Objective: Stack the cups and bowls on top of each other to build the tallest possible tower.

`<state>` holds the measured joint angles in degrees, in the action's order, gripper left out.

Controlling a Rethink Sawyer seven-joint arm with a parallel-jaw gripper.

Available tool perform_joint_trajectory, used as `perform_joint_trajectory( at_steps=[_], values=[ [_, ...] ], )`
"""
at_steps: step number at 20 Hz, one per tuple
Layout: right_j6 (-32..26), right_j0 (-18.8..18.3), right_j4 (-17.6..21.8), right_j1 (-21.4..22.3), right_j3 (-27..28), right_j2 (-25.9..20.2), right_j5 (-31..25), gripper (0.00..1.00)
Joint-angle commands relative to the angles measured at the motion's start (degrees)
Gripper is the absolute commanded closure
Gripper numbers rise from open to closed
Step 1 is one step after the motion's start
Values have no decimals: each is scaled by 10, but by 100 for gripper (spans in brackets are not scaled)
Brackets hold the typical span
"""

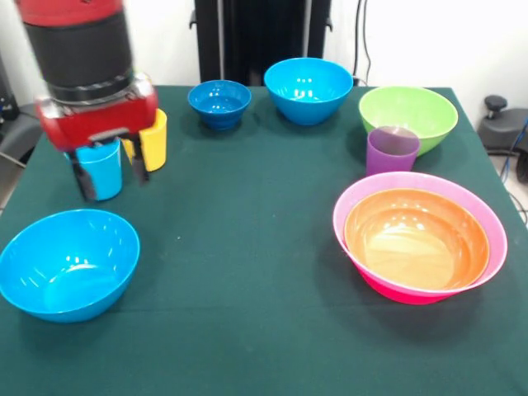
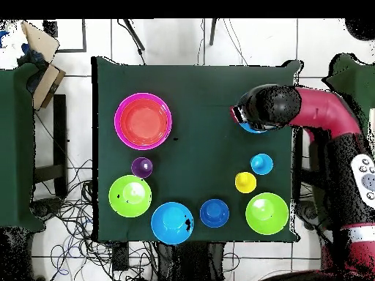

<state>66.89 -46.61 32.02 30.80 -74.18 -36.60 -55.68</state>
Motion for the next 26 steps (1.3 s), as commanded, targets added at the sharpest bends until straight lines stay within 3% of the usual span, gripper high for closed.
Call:
perform_joint_trajectory(
  at_steps=[1, 6, 10, 26],
  values=[
    [-273, -26, 52, 22, -52, -24, -80, 0],
    [-337, -49, 61, 32, -57, -23, -87, 0],
    [-352, -58, 62, 36, -68, -20, -79, 0],
    [-255, -51, 63, 8, -125, -12, 8, 0]
  ],
)
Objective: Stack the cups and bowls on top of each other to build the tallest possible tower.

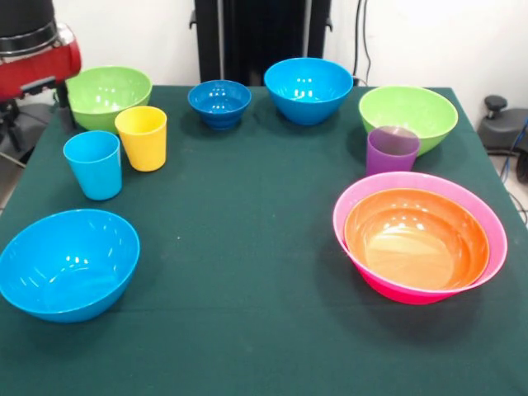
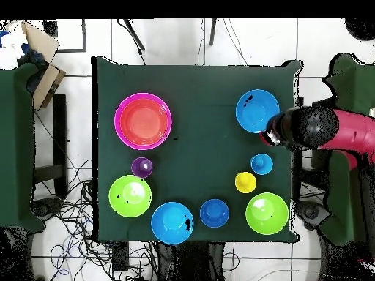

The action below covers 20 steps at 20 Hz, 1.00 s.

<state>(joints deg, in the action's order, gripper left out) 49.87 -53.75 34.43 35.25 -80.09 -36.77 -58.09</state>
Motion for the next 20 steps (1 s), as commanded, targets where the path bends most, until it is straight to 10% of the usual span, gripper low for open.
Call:
perform_joint_trajectory(
  at_steps=[1, 20],
  values=[
    [-88, 19, 38, -36, -62, -10, 26, 0],
    [-67, 40, 91, -67, -31, 13, 36, 0]
  ],
)
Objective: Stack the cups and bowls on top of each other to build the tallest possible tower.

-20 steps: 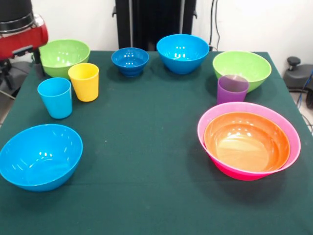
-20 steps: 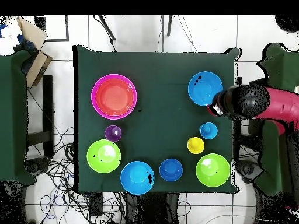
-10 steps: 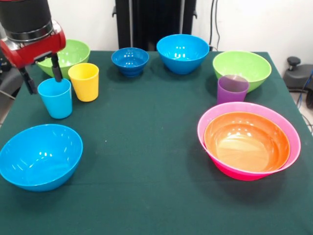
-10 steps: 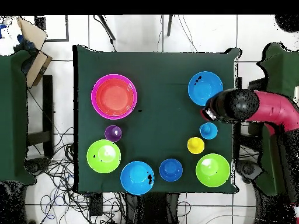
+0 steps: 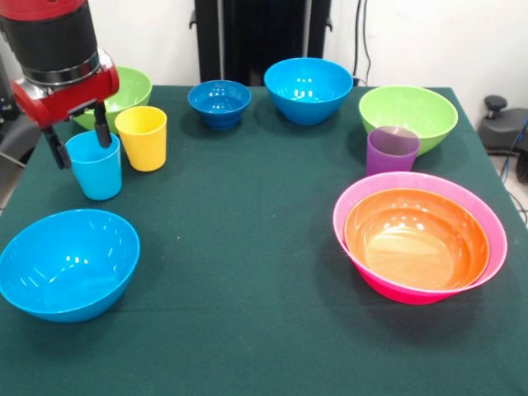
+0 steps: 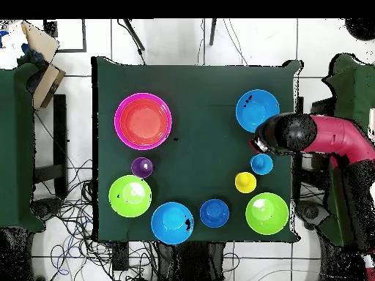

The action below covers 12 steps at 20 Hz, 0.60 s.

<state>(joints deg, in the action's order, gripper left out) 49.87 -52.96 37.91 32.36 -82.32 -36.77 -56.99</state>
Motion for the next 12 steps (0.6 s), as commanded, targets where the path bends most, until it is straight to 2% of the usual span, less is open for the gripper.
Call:
perform_joint_trajectory(
  at_steps=[1, 6, 12],
  values=[
    [-65, 33, 58, -37, -8, 14, 23, 0],
    [-53, 38, 65, -36, -9, 18, 21, 0],
    [-55, 45, 67, -46, 14, 19, 6, 0]
  ],
)
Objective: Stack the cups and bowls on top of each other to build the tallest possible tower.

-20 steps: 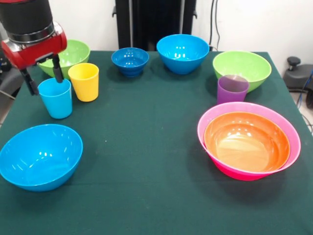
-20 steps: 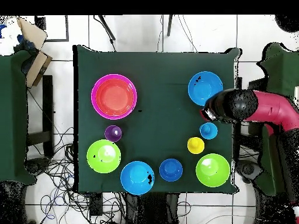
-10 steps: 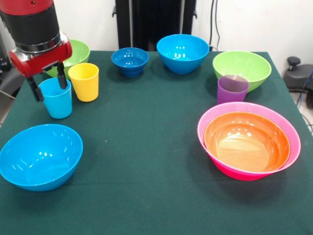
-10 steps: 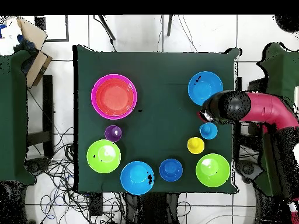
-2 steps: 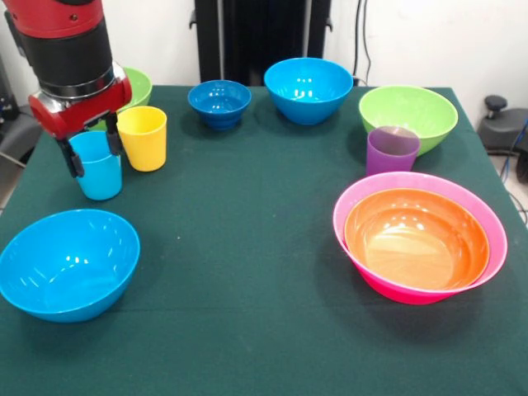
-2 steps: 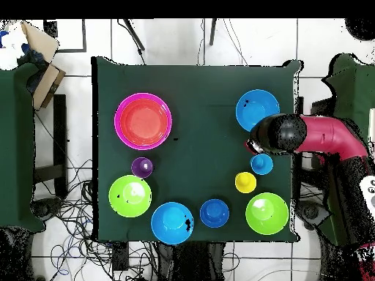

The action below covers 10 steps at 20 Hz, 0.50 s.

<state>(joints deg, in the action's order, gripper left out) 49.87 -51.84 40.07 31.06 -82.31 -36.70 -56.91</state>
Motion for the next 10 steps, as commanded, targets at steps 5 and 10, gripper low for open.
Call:
perform_joint_trajectory(
  at_steps=[5, 10],
  values=[
    [-65, 44, 46, -43, 44, 19, -15, 0],
    [-74, 57, 45, -55, 72, 22, -34, 0]
  ],
)
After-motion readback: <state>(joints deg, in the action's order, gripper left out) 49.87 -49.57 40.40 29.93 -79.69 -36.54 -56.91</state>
